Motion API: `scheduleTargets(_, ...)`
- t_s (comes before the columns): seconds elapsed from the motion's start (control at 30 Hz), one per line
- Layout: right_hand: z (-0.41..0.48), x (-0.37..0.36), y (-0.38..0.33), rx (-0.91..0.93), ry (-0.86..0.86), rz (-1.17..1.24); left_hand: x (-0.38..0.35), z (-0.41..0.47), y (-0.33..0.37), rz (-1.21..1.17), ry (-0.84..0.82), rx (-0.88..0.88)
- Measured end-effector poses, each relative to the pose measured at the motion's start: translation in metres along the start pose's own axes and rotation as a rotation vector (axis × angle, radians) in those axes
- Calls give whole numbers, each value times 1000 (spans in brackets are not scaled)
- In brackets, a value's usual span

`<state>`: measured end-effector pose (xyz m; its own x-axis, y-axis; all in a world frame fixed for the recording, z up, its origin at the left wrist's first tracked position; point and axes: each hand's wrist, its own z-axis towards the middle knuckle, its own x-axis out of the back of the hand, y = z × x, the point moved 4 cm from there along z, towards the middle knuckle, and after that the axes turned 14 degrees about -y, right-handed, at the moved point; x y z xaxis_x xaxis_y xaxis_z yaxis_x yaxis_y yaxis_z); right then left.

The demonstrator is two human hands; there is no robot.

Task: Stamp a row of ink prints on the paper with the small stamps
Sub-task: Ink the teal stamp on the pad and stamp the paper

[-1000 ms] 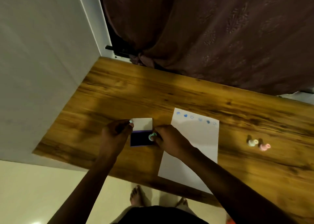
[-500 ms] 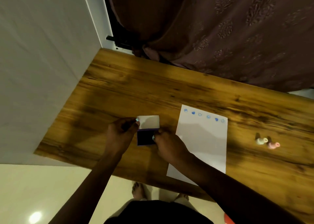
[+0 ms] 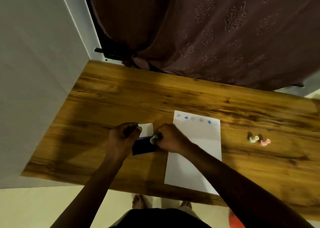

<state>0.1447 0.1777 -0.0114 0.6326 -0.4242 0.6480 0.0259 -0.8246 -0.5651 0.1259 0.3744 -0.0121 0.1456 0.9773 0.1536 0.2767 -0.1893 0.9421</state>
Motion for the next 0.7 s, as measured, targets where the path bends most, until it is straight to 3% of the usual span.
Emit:
scheduleTargets(0.1, -7, 39, 25, -54, 188, 202, -6, 0, -2, -21, -51, 6)
scheduleTargets(0.23, -15, 64, 63, -166, 421, 124, -17, 0, -5, 7, -90, 18)
scheduleTargets(0.37, -12, 57, 79, -250, 404, 16, -24, 2, -6, 43, -110, 21)
scheduleTargets(0.7, 2, 46, 75, -252, 322, -164, -27, 9, -10, 32, -111, 44)
